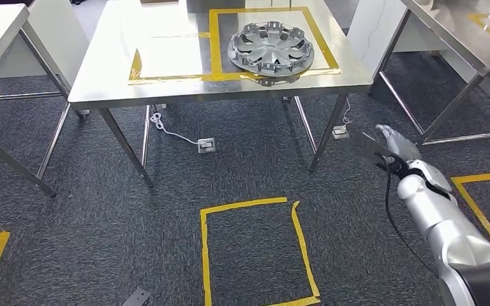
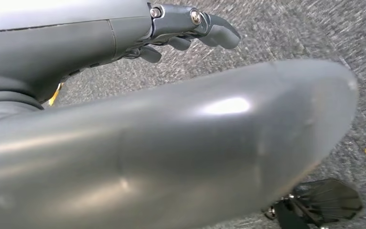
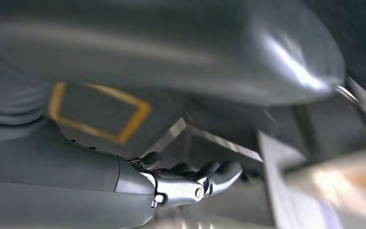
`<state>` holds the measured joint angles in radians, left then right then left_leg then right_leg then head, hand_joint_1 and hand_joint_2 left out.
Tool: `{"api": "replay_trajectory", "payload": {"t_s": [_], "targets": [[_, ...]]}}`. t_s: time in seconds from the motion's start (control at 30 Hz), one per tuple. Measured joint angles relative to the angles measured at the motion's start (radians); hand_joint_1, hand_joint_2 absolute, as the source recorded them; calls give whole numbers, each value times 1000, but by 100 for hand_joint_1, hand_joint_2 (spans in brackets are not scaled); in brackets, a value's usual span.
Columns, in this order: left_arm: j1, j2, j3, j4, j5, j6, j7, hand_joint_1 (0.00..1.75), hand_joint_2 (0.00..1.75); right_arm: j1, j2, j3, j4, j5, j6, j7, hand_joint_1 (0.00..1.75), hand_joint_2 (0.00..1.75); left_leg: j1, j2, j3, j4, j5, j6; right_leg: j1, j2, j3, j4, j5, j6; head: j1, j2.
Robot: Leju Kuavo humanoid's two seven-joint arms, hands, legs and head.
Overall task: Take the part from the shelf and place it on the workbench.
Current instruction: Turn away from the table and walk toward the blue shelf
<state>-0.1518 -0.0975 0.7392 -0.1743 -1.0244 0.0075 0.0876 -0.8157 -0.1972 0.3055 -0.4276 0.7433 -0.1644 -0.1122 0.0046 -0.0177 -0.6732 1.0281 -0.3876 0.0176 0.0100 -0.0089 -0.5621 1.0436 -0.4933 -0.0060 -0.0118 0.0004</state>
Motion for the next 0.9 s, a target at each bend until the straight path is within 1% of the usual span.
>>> {"api": "replay_trajectory", "payload": {"t_s": [0.03, 0.07, 0.1, 0.13, 0.2, 0.23, 0.27, 0.37, 0.47, 0.53, 0.63, 0.9], "targets": [[1, -2, 2, 0, 2, -4, -4, 0, 131, 42, -6, -20, 17, -25, 18, 14, 0, 175, 3, 0, 3, -3, 5, -6, 5, -3, 22, -32, -11, -6, 2, 0], [2, -2, 5, 0, 3, -8, -8, 0, 175, 86, -9, -40, 34, -51, 34, 29, 0, 175, 5, 0, 7, -8, 10, -12, 9, -5, 29, -43, -8, -7, 4, 0], [4, -3, 9, 0, 4, -10, -10, 0, 175, 134, -10, -60, 51, -78, 45, 42, 0, 175, 5, -1, 11, -11, 13, -18, 9, -5, 32, -53, 1, -10, 7, 0], [7, -4, 12, 1, 3, -14, -10, 0, 175, 183, -10, -80, 65, -104, 56, 55, 0, 175, 4, -1, 13, -19, 9, -21, 9, -5, 34, -60, 3, -5, 8, 0], [12, -6, 15, 1, 0, -19, -3, 0, 175, 288, -2, -118, 93, -156, 85, 89, 0, 175, -2, -3, 14, -30, -10, -12, 5, -4, 33, -72, 13, 5, 7, 0], [15, -5, 17, 1, -2, -23, 2, 0, 175, 339, 2, -139, 107, -182, 104, 111, 0, 175, -2, -4, 15, -35, -16, -6, 6, -3, 29, -71, 12, 9, 5, 0], [17, -3, 18, 1, -5, -26, 8, 0, 175, 389, 8, -162, 120, -211, 125, 140, 0, 175, -2, -5, 15, -38, -7, -4, 6, -3, 27, -70, 17, 4, 4, 0], [29, 4, 20, 0, -10, -37, 26, 0, 175, 539, 33, -248, 156, -304, 172, 227, 0, 175, 1, -6, 18, -48, 36, -18, 8, -4, 26, -65, 20, -5, 3, 0], [55, 12, -2, -7, 27, -40, 29, 0, 175, 658, 64, -315, 171, -360, 186, 248, 0, 175, 1, -3, 17, -49, 39, -24, 9, -1, 22, -60, 19, -10, 2, 0], [67, 17, -27, -14, 76, -40, 26, 0, 175, 706, 78, -337, 173, -383, 186, 243, 0, 175, 1, 1, 17, -49, 38, -26, 9, 3, 19, -59, 18, -12, 2, 0], [83, 24, -73, -29, 161, -39, 17, 0, 175, 752, 90, -356, 174, -417, 185, 235, 0, 175, 2, 3, 17, -49, 38, -28, 9, 5, 17, -58, 17, -14, 3, 0], [135, 39, -222, -72, 384, -32, -10, 0, 175, 815, 119, -363, 171, -502, 180, 203, 0, 175, 2, 5, 17, -49, 37, -29, 8, 6, 17, -58, 17, -15, 3, 0]]}}
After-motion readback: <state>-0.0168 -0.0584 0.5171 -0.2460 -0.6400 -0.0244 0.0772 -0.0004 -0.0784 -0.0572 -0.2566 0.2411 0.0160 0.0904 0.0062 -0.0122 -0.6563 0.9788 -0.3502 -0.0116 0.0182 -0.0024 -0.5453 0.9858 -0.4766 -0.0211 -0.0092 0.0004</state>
